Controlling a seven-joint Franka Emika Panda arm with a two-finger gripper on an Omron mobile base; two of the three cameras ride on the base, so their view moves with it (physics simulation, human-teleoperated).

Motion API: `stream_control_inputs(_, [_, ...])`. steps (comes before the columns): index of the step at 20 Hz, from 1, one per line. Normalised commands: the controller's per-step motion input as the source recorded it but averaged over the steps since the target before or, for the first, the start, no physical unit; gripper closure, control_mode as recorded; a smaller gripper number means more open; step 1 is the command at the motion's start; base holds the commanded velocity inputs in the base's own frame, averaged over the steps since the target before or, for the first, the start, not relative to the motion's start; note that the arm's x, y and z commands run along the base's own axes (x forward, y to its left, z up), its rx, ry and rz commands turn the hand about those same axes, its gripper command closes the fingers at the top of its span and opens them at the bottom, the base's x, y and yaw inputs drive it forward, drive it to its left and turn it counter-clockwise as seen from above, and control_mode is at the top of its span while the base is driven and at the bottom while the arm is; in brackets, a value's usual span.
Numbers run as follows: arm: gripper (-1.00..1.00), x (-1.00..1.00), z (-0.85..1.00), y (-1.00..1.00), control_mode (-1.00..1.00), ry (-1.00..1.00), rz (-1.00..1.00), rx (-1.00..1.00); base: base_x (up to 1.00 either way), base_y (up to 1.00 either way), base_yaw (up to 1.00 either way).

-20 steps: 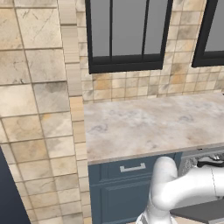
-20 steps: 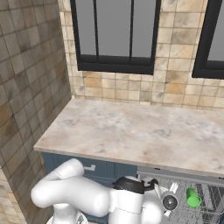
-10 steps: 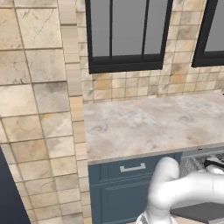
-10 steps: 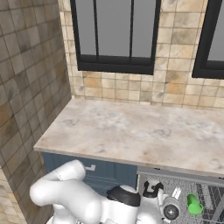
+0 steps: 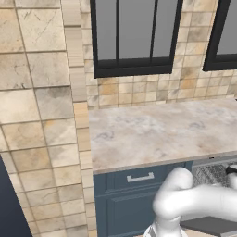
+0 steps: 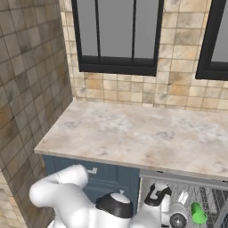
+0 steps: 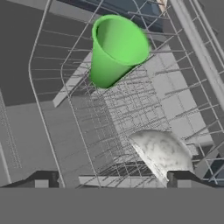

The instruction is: Pick up the cup and bowl from the counter, place them in the dishwasher, and close the dishwasher door.

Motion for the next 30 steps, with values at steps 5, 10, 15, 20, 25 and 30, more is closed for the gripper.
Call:
stream_control_inputs(5, [-1.0,0.1,0.59,0.0,-1.0,0.08,0.0,0.0,0.0,0.0,0.0])
stream_control_inputs(10, [-1.0,0.07,0.28,0.0,-1.0,0.22,0.0,-0.04,0.0,0.0,0.0])
stream_control_inputs(15, [-1.0,0.01,0.28,0.0,-1.0,0.24,0.02,-0.06,0.0,0.0,0.0])
stream_control_inputs(20, [-1.0,0.0,0.07,0.0,-1.0,0.1,0.08,-0.04,0.0,0.0,0.0])
stream_control_inputs(25, [-1.0,0.0,0.0,0.0,-1.0,0.0,0.05,-0.01,0.0,0.0,0.0])
stream_control_inputs(30, [-1.0,-0.31,0.0,0.03,-1.0,-0.1,0.0,-0.05,0.0,0.0,0.0])
